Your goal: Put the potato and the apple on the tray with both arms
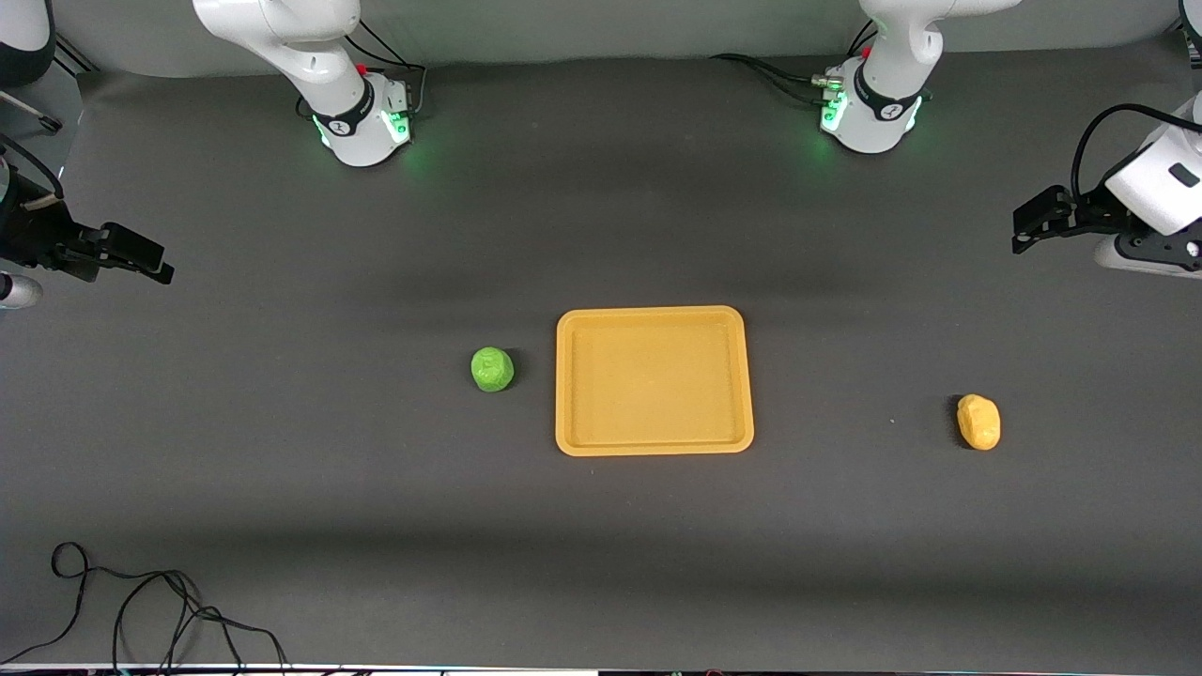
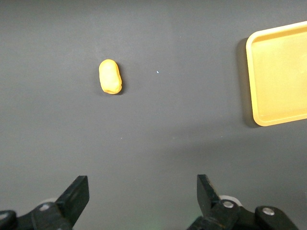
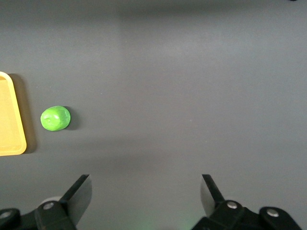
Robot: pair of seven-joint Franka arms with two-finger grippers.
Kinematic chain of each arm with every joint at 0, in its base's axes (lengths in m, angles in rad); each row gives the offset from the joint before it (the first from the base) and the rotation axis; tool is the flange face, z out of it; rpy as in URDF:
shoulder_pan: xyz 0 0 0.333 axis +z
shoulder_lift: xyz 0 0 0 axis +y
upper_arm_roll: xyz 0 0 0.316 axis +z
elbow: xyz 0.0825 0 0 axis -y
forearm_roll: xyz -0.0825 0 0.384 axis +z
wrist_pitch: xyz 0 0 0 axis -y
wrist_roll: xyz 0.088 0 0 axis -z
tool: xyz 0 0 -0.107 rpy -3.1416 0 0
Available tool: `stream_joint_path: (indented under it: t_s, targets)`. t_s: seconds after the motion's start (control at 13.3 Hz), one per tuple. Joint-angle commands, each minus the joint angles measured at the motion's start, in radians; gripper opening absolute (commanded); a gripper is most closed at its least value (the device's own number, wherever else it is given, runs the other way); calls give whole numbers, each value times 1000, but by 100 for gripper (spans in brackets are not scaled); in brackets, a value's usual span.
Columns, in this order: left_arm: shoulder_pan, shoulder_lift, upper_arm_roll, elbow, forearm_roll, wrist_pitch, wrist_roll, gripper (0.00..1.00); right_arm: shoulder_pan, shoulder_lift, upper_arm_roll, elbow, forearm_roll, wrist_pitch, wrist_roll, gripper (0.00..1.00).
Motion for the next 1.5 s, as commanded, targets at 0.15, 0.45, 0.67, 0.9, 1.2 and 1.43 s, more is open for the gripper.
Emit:
stream_joint_path:
  t_s: [0.15, 0.45, 0.67, 0.9, 1.2, 1.43]
  targets:
    - [-8, 13, 2, 23, 17, -5, -14, 100, 0, -7, -1, 13, 21, -11, -9, 100]
    - [-8, 13, 2, 23, 17, -5, -12, 100, 0, 6, 0, 33, 21, -11, -8, 100]
    - [-6, 13, 2, 23, 17, -5, -12, 100, 0, 6, 3, 33, 21, -11, -8, 100]
    - [1, 15, 2, 1, 17, 42, -11, 100, 0, 6, 3, 33, 21, -11, -9, 100]
    - [27, 122, 11, -3, 17, 114, 11, 100, 2, 6, 5, 30, 21, -11, -12, 100]
    - [37, 220, 11, -3, 77, 195, 26, 100, 104, 16, 8, 25, 23, 6, 38, 100]
